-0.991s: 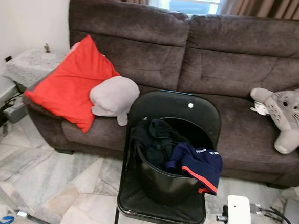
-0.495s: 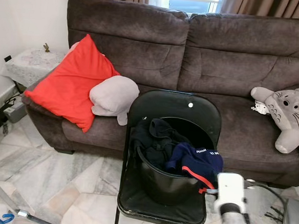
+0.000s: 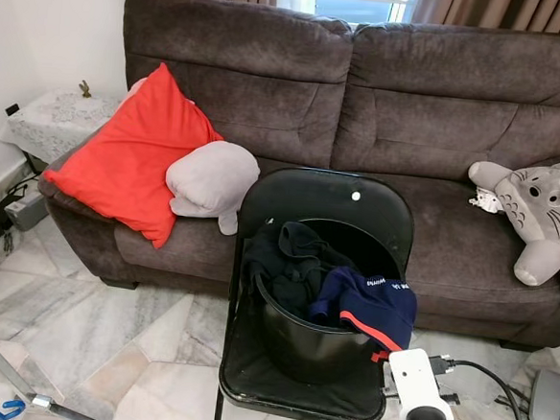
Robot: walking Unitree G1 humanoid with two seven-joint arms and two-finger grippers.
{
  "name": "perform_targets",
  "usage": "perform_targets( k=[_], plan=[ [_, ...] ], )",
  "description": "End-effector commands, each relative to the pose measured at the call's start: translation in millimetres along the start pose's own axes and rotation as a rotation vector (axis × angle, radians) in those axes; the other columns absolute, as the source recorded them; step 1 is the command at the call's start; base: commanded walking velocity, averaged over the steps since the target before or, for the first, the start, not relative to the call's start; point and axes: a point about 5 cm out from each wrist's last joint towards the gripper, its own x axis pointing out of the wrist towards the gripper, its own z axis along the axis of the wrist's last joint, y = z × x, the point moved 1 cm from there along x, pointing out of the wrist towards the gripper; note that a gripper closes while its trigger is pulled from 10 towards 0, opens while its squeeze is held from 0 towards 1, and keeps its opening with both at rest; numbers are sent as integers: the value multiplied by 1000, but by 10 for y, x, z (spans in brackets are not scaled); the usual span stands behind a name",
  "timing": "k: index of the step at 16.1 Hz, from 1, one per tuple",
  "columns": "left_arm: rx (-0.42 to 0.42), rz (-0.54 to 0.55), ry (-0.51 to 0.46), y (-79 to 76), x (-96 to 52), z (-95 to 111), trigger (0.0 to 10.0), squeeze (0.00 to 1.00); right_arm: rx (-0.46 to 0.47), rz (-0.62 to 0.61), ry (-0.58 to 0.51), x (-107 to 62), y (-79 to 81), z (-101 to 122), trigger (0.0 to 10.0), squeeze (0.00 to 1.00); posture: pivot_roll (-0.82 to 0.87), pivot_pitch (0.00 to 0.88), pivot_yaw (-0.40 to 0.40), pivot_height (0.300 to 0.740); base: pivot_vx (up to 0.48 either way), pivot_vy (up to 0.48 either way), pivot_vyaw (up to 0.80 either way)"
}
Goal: Hang hanger
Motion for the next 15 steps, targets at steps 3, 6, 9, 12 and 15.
perform_targets(
  k=[3, 6, 9, 12, 15],
  plan=[
    [10, -1, 35, -38, 1, -53, 10000, 0, -19, -4, 31, 79, -34, -23, 10000, 0, -57, 44, 12, 740, 0, 0, 0],
    [11, -7, 36, -85, 9, -51, 10000, 0, -35, -9, 43, 112, -38, -27, 10000, 0, -54, 44, 14, 740, 0, 0, 0],
    [15, -13, 36, -125, 16, -46, 10000, 0, -42, -15, 67, 138, -50, -70, 10000, 573, -56, 46, 15, 740, 0, 0, 0],
    [16, -14, 38, -142, 18, -47, 10000, 0, -43, 14, 64, 175, -5, -51, 10000, 416, -53, 48, 17, 740, 0, 0, 0],
    [15, -17, 36, -165, 23, -39, 10000, 0, -52, 20, 74, 202, 17, -57, 10000, 0, -50, 48, 17, 740, 0, 0, 0]
  ],
)
